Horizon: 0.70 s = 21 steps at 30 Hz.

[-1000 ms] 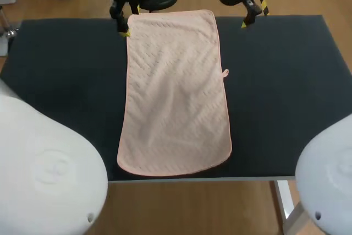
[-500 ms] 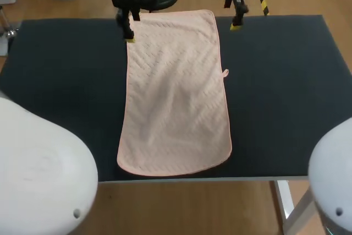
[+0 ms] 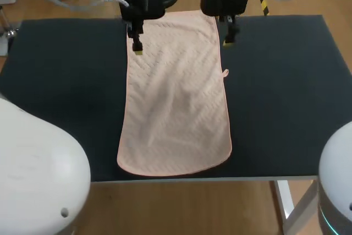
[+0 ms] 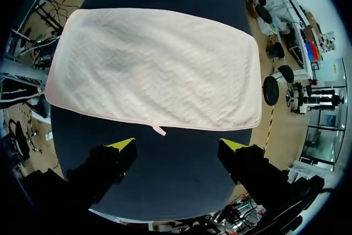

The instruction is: Fold the towel

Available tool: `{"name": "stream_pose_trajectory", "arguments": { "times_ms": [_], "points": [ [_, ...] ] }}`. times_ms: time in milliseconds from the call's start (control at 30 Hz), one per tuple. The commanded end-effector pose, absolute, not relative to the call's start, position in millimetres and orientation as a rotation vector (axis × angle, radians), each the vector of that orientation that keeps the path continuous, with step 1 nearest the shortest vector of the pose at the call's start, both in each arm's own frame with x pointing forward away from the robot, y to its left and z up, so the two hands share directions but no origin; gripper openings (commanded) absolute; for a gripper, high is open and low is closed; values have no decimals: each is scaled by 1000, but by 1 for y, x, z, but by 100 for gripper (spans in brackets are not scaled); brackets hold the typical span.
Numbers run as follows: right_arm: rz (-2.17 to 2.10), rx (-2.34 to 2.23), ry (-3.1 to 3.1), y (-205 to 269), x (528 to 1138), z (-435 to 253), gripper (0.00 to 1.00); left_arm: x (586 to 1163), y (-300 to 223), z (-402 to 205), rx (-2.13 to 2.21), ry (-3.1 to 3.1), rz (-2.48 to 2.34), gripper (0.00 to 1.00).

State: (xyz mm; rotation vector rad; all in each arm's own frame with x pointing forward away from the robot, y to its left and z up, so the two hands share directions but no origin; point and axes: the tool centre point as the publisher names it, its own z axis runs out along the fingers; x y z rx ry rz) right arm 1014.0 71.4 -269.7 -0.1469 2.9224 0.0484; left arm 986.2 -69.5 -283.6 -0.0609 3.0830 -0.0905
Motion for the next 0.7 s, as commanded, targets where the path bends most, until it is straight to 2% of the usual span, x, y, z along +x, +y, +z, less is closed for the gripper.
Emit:
{"name": "stream_pose_trajectory", "arguments": {
  "times_ms": [33,700],
  "points": [
    [106,-98,2936,67,1014,-290,100,979,-70,-311,-88,3084,-107,100],
    [48,-58,3036,76,1021,-368,100,985,-45,-370,-95,3109,-100,100]
  ]
}}
